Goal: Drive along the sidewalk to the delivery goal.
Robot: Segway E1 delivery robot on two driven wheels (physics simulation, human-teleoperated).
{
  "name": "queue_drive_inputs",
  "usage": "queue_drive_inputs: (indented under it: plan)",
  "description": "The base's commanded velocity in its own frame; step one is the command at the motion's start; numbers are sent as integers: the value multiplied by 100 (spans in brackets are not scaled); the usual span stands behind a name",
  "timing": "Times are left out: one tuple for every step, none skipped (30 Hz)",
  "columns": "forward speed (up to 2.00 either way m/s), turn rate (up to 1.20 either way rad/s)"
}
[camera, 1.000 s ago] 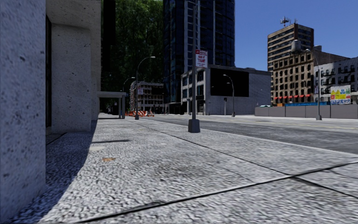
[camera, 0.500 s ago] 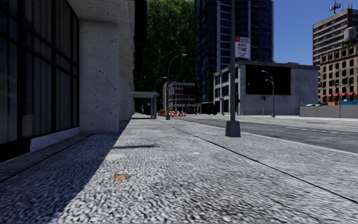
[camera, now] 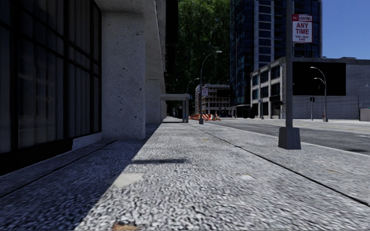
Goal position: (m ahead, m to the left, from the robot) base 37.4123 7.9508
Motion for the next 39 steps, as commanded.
queue_drive_inputs:
  plan:
    - [200,0]
    - [200,0]
    - [200,0]
    - [200,0]
    - [200,0]
    - [200,0]
    - [200,0]
    - [200,0]
    - [200,0]
    - [200,0]
    - [200,0]
    - [200,0]
    - [200,0]
    - [200,0]
    - [200,0]
    - [200,0]
    - [200,0]
    - [200,0]
    - [200,0]
    - [200,0]
    - [200,4]
    - [200,14]
    - [200,25]
    - [200,32]
    - [200,32]
    - [200,36]
    - [200,36]
    - [200,37]
    - [200,37]
    - [200,37]
    - [200,37]
    - [200,37]
    - [200,37]
    - [200,37]
    - [200,37]
    - [200,35]
    - [200,0]
    - [200,0]
    - [200,0]
